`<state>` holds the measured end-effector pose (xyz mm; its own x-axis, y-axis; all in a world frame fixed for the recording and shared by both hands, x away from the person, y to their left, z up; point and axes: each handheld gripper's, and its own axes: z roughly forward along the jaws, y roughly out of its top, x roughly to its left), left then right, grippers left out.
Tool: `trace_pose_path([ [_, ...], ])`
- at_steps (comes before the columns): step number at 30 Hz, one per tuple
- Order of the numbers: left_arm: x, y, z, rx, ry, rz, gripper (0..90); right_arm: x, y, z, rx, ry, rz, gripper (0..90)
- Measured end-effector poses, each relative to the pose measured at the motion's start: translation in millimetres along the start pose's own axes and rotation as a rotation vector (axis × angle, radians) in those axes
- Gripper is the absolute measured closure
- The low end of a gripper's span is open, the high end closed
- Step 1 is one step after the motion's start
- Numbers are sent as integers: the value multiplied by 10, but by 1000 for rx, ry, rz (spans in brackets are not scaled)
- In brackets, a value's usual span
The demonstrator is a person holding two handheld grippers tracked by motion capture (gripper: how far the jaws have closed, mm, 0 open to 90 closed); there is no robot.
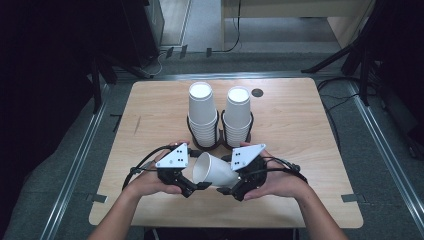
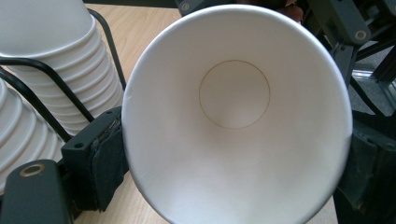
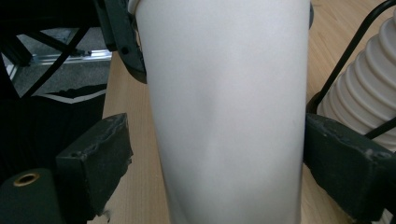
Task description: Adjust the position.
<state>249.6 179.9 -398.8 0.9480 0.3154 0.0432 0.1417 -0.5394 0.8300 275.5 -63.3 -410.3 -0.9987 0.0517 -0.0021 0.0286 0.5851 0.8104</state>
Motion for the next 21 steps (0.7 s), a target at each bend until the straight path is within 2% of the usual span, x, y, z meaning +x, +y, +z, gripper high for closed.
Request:
trace_pose_path([
  [5, -10, 2, 11, 1, -3, 4, 98, 13, 14, 53, 13, -14, -5, 122],
  [7, -18, 3, 18, 3, -3, 6, 97, 11, 14, 70, 14, -26, -12, 147],
  [8, -21, 3, 20, 4, -3, 7, 96, 18, 12, 76, 21, -29, -9, 190],
  [10, -30, 2, 24, 11, -4, 13, 97, 20, 5, 85, 29, -33, -24, 196],
  [13, -40, -4, 33, 15, -7, 11, 84, 33, -5, 90, 35, -29, -26, 196],
  [15, -49, 2, 40, 13, 5, 11, 71, 39, -13, 88, 32, -30, -24, 193],
  [21, -41, 13, 17, -13, 27, -24, 62, 23, -65, 33, 1, -49, -6, 195],
])
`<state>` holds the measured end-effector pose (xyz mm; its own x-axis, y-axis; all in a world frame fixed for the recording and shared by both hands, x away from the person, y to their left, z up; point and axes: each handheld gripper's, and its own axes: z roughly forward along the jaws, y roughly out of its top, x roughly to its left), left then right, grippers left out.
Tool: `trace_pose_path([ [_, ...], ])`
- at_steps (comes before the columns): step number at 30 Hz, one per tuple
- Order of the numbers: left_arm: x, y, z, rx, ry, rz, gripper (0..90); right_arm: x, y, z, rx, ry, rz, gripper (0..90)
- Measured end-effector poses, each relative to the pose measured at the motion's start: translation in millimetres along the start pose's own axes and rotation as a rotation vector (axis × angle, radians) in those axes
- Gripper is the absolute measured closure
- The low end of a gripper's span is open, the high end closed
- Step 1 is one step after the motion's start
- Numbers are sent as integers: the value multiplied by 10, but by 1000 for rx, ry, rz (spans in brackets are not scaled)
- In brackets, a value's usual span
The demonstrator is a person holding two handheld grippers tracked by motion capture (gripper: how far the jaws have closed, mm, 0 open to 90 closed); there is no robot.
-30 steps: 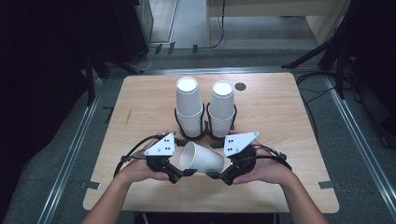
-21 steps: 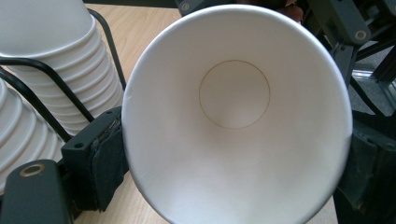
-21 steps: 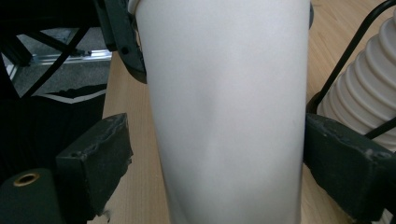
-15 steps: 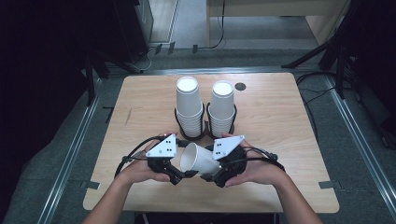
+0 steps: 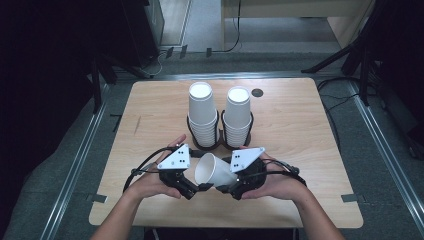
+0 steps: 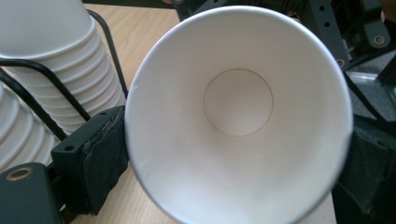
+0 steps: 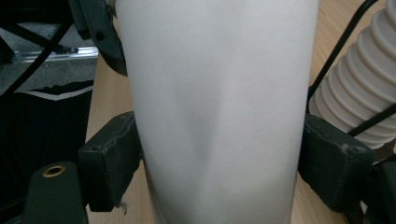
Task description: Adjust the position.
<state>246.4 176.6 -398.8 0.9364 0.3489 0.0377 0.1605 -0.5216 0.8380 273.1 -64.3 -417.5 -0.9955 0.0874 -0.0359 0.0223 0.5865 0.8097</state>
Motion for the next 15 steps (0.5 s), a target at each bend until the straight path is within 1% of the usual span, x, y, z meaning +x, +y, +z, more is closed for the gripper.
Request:
trace_pose_path([
  [3, 18, -10, -37, -24, 9, -26, 62, -19, -41, -46, -13, -13, 10, 197],
  [9, 65, -55, -102, -76, 5, -78, 62, -56, -123, -152, -55, -33, 42, 199],
  [12, 93, -81, -132, -90, 17, -95, 62, -79, -172, -196, -70, -41, 57, 198],
  [15, 123, -109, -189, -122, 26, -122, 62, -90, -205, -234, -80, -52, 66, 199],
])
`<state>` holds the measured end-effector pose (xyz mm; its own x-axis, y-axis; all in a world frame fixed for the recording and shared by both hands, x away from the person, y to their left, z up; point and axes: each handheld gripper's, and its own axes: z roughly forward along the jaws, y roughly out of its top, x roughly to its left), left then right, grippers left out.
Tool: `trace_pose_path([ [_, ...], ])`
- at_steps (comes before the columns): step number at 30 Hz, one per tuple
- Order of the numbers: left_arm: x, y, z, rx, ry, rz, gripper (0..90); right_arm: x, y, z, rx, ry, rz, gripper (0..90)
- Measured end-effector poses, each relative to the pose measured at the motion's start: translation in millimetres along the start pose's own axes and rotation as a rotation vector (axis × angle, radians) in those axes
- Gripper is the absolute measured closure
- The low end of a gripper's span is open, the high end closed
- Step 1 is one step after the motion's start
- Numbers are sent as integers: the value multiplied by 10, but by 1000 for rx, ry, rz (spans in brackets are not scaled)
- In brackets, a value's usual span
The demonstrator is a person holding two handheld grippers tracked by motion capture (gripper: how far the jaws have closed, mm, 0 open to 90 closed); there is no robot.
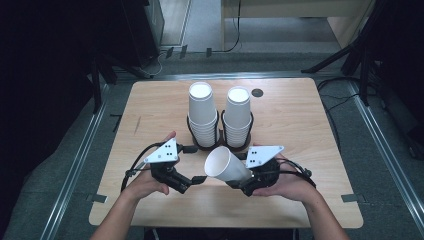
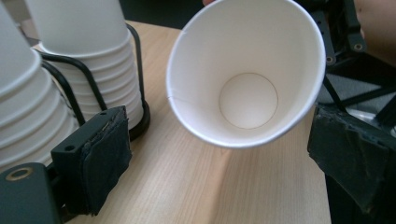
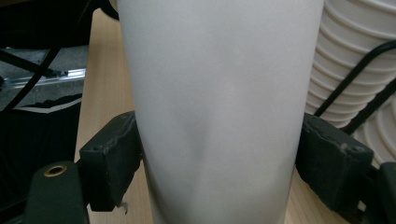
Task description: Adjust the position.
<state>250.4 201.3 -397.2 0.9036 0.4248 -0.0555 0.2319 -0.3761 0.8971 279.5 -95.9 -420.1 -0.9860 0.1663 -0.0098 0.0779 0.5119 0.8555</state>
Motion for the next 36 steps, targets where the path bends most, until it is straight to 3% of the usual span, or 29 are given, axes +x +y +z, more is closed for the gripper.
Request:
trace_pose_path([
  [9, 123, -177, -215, -81, 46, -82, 62, -79, -75, -220, -53, -60, 42, 198],
  [16, 162, -416, -348, -146, 148, -145, 62, -122, -180, -368, -133, -118, 80, 198],
  [21, 196, -604, -454, -197, 230, -205, 62, -180, -304, -495, -209, -214, 123, 196],
  [23, 220, -709, -530, -244, 277, -258, 62, -211, -358, -564, -254, -249, 158, 195],
  [26, 247, -844, -631, -275, 346, -306, 62, -248, -444, -654, -301, -309, 192, 194],
  [36, 276, -1105, -939, -298, 518, -374, 62, -295, -732, -812, -358, -494, 265, 191],
])
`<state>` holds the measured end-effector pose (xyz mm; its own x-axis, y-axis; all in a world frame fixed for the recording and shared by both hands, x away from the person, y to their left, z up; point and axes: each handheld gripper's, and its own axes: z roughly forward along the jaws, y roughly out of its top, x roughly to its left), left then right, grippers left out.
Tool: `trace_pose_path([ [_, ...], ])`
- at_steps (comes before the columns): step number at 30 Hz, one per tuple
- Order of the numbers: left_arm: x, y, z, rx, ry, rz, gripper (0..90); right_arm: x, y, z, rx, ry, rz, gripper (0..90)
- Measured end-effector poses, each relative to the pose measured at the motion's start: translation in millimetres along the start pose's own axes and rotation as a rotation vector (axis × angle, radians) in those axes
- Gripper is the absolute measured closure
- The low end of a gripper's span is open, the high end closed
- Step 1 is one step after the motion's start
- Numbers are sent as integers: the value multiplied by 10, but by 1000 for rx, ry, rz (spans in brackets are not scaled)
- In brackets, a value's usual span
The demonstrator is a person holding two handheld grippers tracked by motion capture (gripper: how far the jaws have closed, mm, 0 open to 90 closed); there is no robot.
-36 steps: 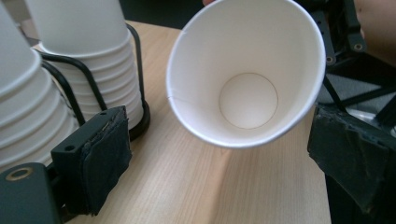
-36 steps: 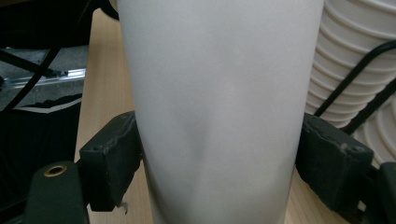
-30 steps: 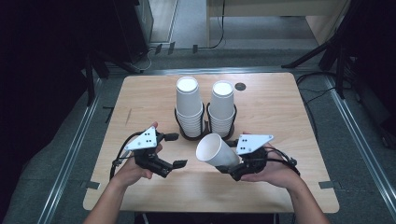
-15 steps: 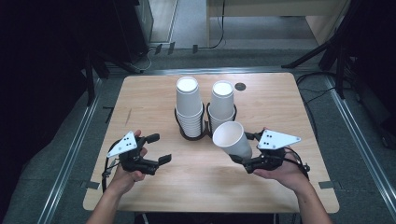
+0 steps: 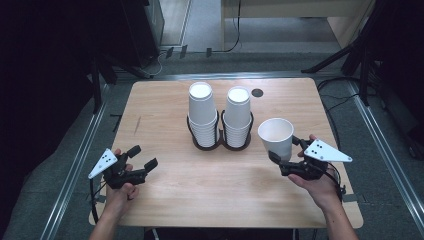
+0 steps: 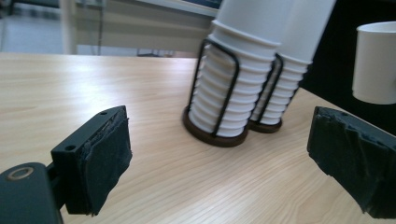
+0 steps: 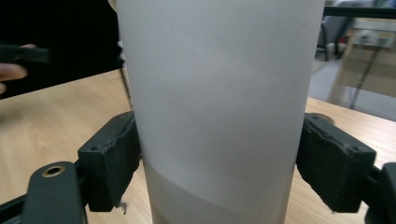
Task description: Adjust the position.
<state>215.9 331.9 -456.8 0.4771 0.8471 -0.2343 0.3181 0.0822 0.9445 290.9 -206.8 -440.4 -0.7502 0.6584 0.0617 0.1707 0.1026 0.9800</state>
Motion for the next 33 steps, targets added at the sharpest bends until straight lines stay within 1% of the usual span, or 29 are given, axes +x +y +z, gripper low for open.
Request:
trace_pose_path([
  [1, 18, -17, -18, 1, 11, -3, 62, -23, -27, -13, -6, -16, 12, 191],
  [3, 78, -74, -66, 5, 52, -8, 62, -69, -89, -35, -19, -42, 33, 191],
  [4, 101, -96, -83, 8, 65, -12, 63, -89, -119, -44, -23, -57, 44, 192],
  [5, 142, -132, -106, 8, 76, -31, 62, -104, -142, -51, -24, -68, 49, 191],
  [6, 166, -154, -120, 12, 87, -36, 63, -128, -179, -58, -24, -85, 59, 191],
  [7, 194, -184, -139, 17, 111, -33, 63, -144, -201, -59, -20, -99, 61, 192],
  [8, 208, -197, -149, 19, 122, -33, 63, -174, -236, -61, -14, -127, 60, 191],
  [9, 223, -206, -161, 23, 134, -30, 63, -193, -259, -63, -10, -135, 66, 191],
  [10, 233, -213, -171, 23, 147, -27, 63, -219, -290, -66, -9, -157, 75, 191],
  [11, 245, -216, -181, 18, 158, -33, 63, -245, -324, -70, -7, -178, 90, 191],
  [12, 255, -216, -190, 17, 163, -35, 63, -278, -366, -71, -6, -196, 111, 191],
  [14, 264, -215, -203, 5, 180, -39, 63, -319, -426, -67, -3, -227, 133, 191],
  [18, 282, -218, -224, 0, 204, -50, 63, -363, -495, -47, 15, -262, 157, 192],
  [19, 290, -217, -232, -3, 205, -53, 63, -373, -506, -39, 30, -277, 158, 193],
  [21, 304, -215, -242, -8, 212, -58, 63, -406, -529, -33, 41, -292, 166, 194],
  [22, 311, -215, -246, -10, 212, -59, 63, -427, -539, -27, 47, -310, 170, 194],
  [25, 327, -218, -260, -14, 222, -69, 63, -454, -570, -12, 62, -345, 166, 192],
  [30, 356, -217, -281, -20, 234, -79, 63, -486, -664, 33, 109, -400, 165, 191],
  [33, 373, -224, -285, -19, 239, -84, 63, -487, -659, 46, 112, -414, 169, 191],
])
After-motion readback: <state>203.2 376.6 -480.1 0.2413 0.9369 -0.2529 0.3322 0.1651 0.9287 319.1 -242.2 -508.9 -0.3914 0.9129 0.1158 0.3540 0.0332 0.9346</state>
